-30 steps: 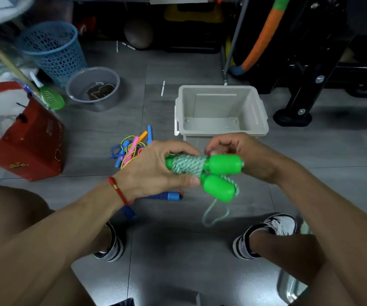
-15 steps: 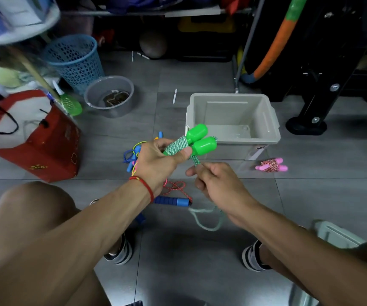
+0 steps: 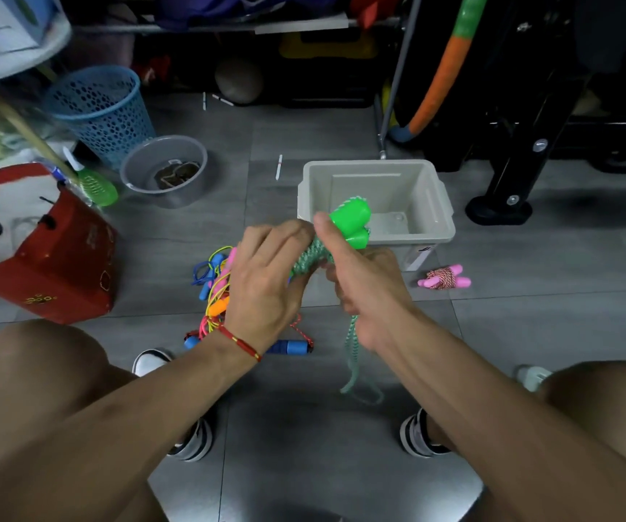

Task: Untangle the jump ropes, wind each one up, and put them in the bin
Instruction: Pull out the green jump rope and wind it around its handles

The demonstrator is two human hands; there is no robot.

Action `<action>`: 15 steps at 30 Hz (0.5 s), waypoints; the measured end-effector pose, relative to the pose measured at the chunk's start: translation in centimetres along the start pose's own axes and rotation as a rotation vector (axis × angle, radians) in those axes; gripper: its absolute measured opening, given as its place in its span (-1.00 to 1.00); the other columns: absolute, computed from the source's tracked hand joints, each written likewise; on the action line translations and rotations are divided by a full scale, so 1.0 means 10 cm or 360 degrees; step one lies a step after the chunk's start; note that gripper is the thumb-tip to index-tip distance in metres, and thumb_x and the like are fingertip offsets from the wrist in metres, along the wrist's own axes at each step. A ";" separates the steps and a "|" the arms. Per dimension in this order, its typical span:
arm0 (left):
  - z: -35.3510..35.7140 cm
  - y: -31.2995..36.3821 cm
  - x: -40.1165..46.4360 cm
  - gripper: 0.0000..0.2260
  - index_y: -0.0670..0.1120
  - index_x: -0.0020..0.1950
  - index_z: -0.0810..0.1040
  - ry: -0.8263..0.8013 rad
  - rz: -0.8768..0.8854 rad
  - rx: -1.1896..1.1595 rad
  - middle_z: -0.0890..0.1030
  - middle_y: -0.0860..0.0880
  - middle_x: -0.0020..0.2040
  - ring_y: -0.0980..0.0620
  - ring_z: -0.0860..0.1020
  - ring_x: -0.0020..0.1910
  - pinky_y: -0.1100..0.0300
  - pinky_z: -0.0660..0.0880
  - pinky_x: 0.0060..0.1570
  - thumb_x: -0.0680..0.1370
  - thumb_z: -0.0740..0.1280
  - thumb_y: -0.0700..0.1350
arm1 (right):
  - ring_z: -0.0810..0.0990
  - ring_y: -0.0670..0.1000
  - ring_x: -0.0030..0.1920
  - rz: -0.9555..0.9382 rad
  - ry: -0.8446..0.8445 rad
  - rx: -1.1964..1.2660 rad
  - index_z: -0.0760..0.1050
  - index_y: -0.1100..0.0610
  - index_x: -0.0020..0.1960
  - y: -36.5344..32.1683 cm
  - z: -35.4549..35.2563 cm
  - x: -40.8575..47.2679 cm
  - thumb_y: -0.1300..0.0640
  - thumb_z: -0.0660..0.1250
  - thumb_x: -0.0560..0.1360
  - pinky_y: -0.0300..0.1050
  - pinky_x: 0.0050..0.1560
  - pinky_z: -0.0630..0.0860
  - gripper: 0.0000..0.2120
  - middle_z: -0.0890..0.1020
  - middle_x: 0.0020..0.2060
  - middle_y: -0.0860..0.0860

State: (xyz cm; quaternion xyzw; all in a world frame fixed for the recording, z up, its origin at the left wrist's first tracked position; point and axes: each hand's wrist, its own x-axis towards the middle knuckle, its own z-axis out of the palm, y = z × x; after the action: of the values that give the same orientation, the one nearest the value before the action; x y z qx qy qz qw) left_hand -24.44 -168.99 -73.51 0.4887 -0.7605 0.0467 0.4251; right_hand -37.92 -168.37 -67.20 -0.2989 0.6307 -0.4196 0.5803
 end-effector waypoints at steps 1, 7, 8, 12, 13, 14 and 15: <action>0.00 0.01 -0.01 -0.67 -0.24 0.24 0.61 -0.0033 0.0087 0.0006 0.62 -0.11 0.21 -0.17 0.52 0.03 0.03 0.46 0.09 0.49 0.50 -0.28 | 0.32 -0.20 -0.65 -0.0027 0.0024 0.0011 0.55 0.09 -0.29 0.01 0.00 0.04 -0.23 0.52 0.41 -0.37 -0.62 0.20 -0.60 0.45 -0.56 -0.14; -0.18 0.10 0.07 -0.49 -0.13 0.32 0.47 -0.0471 -0.0714 -0.0842 0.56 -0.05 0.27 0.03 0.53 0.24 0.16 0.45 0.27 0.47 0.45 0.10 | 0.39 -0.23 -0.54 -0.0433 -0.0338 -0.0357 0.60 0.18 -0.26 -0.11 -0.17 0.17 -0.05 0.43 0.55 -0.38 -0.38 0.32 -0.66 0.49 -0.56 -0.19; -0.24 0.07 0.12 -0.52 -0.13 0.31 0.47 -0.0531 -0.1036 -0.1146 0.60 -0.06 0.21 0.03 0.58 0.17 0.08 0.52 0.19 0.49 0.41 0.11 | 0.41 -0.25 -0.56 -0.0489 -0.0537 -0.0407 0.57 0.12 -0.24 -0.13 -0.20 0.17 0.03 0.39 0.59 -0.46 -0.41 0.30 -0.73 0.47 -0.60 -0.21; -0.44 -0.16 0.28 -0.54 -0.21 0.28 0.53 -0.1202 -0.1675 -0.2106 0.64 -0.26 0.16 -0.21 0.66 0.03 -0.13 0.57 0.11 0.48 0.37 0.04 | 0.65 -0.22 -0.28 -0.0618 -0.0939 -0.0620 0.67 0.18 -0.06 -0.12 -0.25 0.20 0.13 0.36 0.60 -0.36 -0.14 0.57 -0.84 0.71 -0.33 -0.10; -0.44 -0.18 0.27 -0.56 -0.22 0.27 0.54 -0.1280 -0.1644 -0.2136 0.64 -0.26 0.14 -0.16 0.65 -0.02 -0.09 0.59 0.05 0.49 0.36 0.02 | 0.66 -0.20 -0.25 -0.0646 -0.0902 -0.0653 0.68 0.23 -0.02 -0.11 -0.25 0.23 0.10 0.38 0.59 -0.30 -0.10 0.58 -0.80 0.72 -0.26 -0.01; -0.42 -0.17 0.26 -0.61 -0.20 0.26 0.55 -0.1277 -0.1596 -0.2086 0.64 -0.24 0.10 -0.10 0.62 -0.10 -0.02 0.59 -0.04 0.52 0.35 0.00 | 0.65 -0.17 -0.28 -0.0687 -0.0825 -0.0695 0.69 0.25 -0.03 -0.09 -0.24 0.24 0.05 0.39 0.57 -0.26 -0.14 0.56 -0.75 0.71 -0.28 0.05; -0.38 -0.16 0.25 -0.67 -0.18 0.23 0.57 -0.1212 -0.1560 -0.2002 0.64 -0.20 0.04 -0.04 0.57 -0.15 0.04 0.56 -0.13 0.56 0.33 -0.01 | 0.63 -0.14 -0.33 -0.0729 -0.0716 -0.0720 0.69 0.23 -0.07 -0.07 -0.23 0.25 0.00 0.41 0.55 -0.22 -0.18 0.54 -0.72 0.69 -0.34 0.06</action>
State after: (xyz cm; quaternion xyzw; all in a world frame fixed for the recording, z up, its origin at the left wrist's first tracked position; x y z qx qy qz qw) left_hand -21.32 -169.76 -69.93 0.4178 -0.4403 -0.7338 0.3051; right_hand -40.60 -170.48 -67.84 -0.6369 0.4813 -0.3126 0.5148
